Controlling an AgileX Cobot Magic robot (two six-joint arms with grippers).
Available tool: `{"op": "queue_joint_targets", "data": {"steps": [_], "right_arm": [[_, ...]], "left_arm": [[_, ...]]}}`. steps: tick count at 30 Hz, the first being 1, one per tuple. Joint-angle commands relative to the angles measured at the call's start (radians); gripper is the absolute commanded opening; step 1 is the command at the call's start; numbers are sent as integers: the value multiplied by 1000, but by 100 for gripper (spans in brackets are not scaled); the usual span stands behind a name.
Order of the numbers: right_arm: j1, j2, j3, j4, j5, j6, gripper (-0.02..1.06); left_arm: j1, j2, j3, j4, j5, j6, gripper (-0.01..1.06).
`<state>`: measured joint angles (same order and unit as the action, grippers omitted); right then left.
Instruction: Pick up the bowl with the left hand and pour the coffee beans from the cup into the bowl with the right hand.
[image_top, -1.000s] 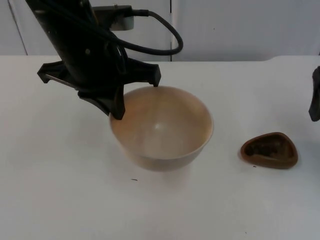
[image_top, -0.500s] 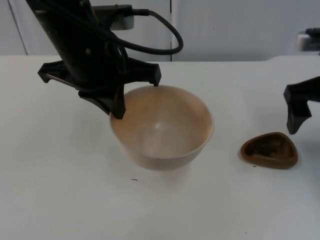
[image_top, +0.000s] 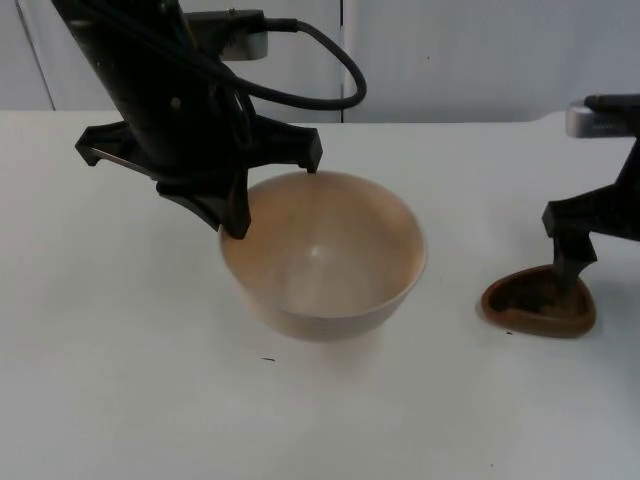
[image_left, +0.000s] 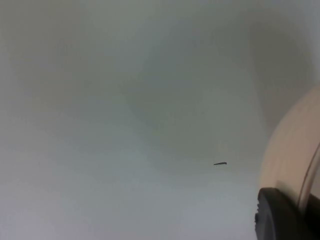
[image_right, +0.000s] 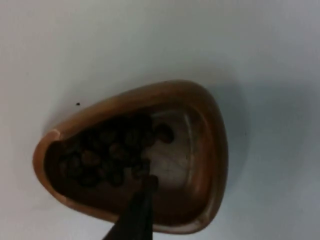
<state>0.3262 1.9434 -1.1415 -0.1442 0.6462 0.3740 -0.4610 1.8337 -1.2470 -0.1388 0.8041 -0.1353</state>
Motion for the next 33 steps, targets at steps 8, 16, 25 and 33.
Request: {"op": "queue_joint_targets", "data": {"steps": [8,16,25,33], "right_arm": [[-26,24,-4,-9,-44,-15,92],[-26,95,-4,2,-69,-20,87],[-26,99,-4,4,-137,-20,82],[-26,134,-4,16,-137,-26,80]], "left_arm": [[-7,-7,-4,1,0,-2,0],[-7,-7,-4,1,2,-2,0],[-7,-7,-4,1,-2,-2,0],[-7,-7,-4,1,-2,-2,0]]}}
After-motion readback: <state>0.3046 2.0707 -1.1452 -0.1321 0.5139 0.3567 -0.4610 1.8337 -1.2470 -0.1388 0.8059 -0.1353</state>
